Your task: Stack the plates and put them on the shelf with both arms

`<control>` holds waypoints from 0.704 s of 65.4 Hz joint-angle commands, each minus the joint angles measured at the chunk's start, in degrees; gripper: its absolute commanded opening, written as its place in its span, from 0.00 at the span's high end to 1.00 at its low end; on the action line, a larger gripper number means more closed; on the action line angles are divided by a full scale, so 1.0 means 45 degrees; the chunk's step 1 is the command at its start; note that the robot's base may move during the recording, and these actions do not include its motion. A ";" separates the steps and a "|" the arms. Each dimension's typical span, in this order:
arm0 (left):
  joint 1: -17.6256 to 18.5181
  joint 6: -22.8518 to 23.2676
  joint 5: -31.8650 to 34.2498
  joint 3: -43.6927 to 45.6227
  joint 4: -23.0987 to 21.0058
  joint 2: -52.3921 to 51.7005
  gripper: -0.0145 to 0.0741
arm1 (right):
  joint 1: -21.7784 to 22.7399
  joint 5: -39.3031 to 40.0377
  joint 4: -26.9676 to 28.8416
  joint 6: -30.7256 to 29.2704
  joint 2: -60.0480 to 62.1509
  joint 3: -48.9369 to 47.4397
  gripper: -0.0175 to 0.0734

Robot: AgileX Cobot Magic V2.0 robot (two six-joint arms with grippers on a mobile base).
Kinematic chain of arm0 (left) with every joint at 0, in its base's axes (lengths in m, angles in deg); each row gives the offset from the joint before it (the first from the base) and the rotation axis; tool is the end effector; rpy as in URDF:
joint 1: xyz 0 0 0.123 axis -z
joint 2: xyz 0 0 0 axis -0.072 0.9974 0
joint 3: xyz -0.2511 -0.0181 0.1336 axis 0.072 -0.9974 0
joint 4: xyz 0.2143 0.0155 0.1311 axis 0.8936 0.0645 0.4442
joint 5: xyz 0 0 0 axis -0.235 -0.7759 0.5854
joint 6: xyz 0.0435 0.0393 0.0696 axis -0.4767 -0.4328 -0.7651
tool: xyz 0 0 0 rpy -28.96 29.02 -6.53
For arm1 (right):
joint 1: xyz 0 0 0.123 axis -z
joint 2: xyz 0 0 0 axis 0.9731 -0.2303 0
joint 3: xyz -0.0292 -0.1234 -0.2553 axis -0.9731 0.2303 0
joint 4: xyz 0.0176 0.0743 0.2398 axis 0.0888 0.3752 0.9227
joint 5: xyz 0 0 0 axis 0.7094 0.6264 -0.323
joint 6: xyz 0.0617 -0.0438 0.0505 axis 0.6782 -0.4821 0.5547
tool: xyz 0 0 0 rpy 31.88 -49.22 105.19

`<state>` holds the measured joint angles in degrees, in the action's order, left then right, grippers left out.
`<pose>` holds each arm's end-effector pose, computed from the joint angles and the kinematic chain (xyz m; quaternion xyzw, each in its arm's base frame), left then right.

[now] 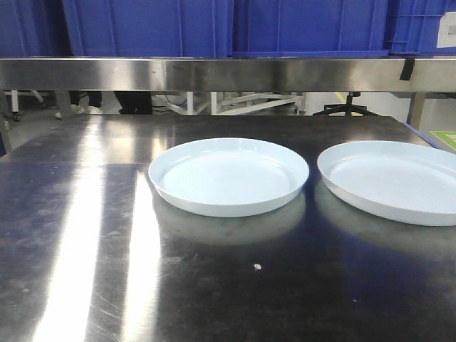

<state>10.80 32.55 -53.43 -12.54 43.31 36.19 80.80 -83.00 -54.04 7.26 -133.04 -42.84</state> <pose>0.1861 -0.0206 0.2479 0.0037 0.9000 -0.0423 0.4339 0.2098 -0.0139 0.2556 0.0950 0.8971 0.0222 0.4309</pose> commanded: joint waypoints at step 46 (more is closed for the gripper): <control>-0.0026 0.0121 0.1352 0.0279 0.0067 -0.0577 0.73 | -0.0006 0.0414 -0.0042 -0.0002 0.0166 -0.0470 0.59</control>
<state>10.80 32.55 -51.89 -12.80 43.52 34.30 80.80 -83.56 -54.04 7.26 -133.04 -42.84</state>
